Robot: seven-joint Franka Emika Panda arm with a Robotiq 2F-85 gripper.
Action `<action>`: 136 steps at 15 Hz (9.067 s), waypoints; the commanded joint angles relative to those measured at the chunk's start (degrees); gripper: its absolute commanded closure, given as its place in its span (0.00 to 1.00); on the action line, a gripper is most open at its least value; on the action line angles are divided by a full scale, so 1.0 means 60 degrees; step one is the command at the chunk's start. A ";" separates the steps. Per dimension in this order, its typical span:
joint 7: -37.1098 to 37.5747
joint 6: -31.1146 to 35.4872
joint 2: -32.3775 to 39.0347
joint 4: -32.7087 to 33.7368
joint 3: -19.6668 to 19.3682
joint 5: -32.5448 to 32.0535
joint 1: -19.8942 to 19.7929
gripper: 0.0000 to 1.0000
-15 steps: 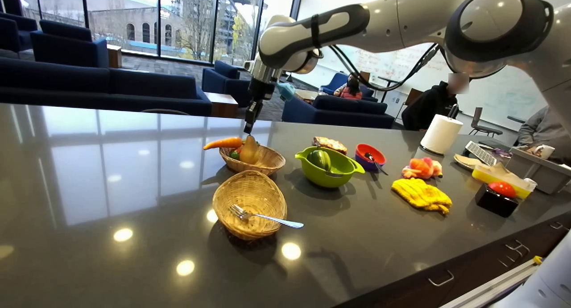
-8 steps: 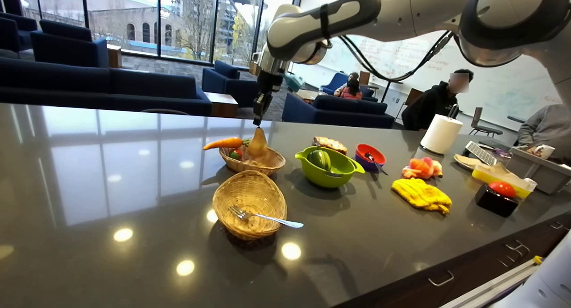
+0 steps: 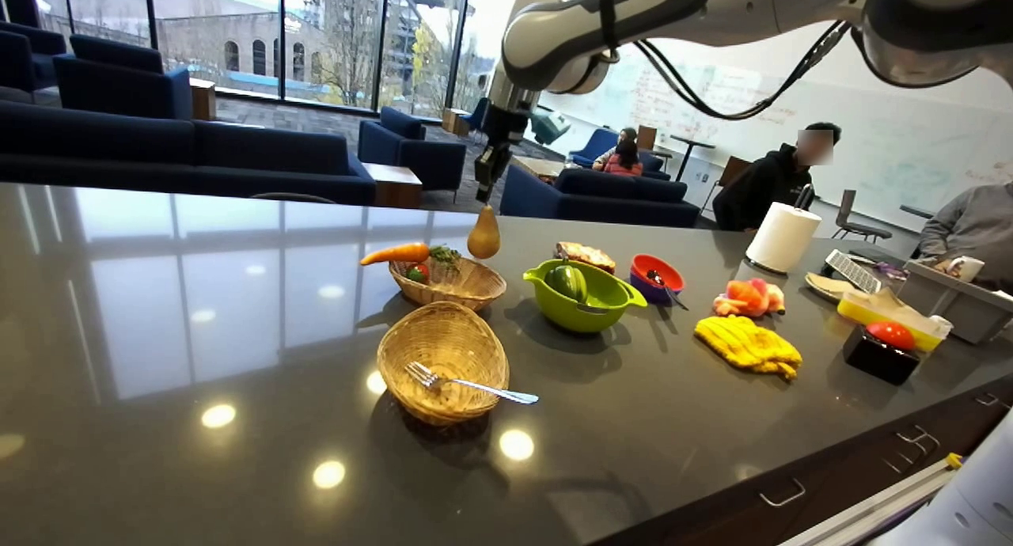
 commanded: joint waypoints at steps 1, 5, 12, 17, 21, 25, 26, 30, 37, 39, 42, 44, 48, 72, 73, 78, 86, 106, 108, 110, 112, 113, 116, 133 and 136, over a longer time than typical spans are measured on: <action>0.0548 0.0466 -0.1068 -0.1256 -0.0071 -0.0347 -0.0170 0.98; 0.0943 0.0939 -0.1757 -0.2240 -0.0114 -0.0383 -0.0374 0.98; 0.1301 0.1839 -0.2839 -0.3844 -0.0293 -0.0353 -0.0870 0.98; 0.1210 0.2332 -0.3421 -0.4786 -0.0350 -0.0201 -0.1262 0.98; 0.1204 0.2450 -0.3825 -0.5429 -0.0387 -0.0124 -0.1469 0.98; 0.1271 0.2528 -0.4183 -0.5988 -0.0448 -0.0070 -0.1626 0.98; 0.1303 0.2534 -0.4259 -0.6107 -0.0469 -0.0066 -0.1656 0.98; 0.1372 0.2584 -0.4513 -0.6512 -0.0532 -0.0008 -0.1742 0.98; 0.1642 0.2543 -0.4862 -0.6926 -0.0656 -0.0099 -0.1746 0.98; 0.1701 0.2481 -0.4942 -0.6982 -0.0680 -0.0161 -0.1731 0.98; 0.1788 0.2393 -0.5014 -0.7032 -0.0696 -0.0193 -0.1723 0.98; 0.1778 0.2419 -0.5005 -0.7070 -0.0685 -0.0141 -0.1722 0.98; 0.1792 0.2400 -0.5027 -0.7210 -0.0683 -0.0071 -0.1734 0.98; 0.1935 0.2129 -0.4074 -0.5893 -0.0055 -0.0042 -0.1031 0.00; 0.1927 0.2106 -0.3954 -0.5743 -0.0021 -0.0059 -0.0975 0.00; 0.1838 0.1899 -0.3214 -0.4895 0.0164 -0.0116 -0.0696 0.00; 0.1626 0.1379 -0.1695 -0.3133 0.0350 -0.0191 -0.0252 0.00; -0.2011 0.0488 0.2131 0.1459 0.0969 -0.0277 0.0005 0.00; -0.2555 0.0407 0.2392 0.1733 0.1059 -0.0222 -0.0011 0.00; -0.2953 0.0283 0.2738 0.2124 0.1089 -0.0219 0.0087 0.00; -0.3412 0.0124 0.3009 0.2453 0.1115 -0.0215 0.0123 0.00; -0.3632 0.0041 0.3151 0.2643 0.1121 -0.0207 0.0155 0.00; -0.4160 -0.0256 0.3560 0.3230 0.1065 -0.0182 0.0233 0.00; -0.5268 -0.1889 0.5094 0.5929 0.0870 -0.0209 0.0498 0.72; -0.5215 -0.1898 0.5118 0.6024 0.0853 -0.0207 0.0487 0.93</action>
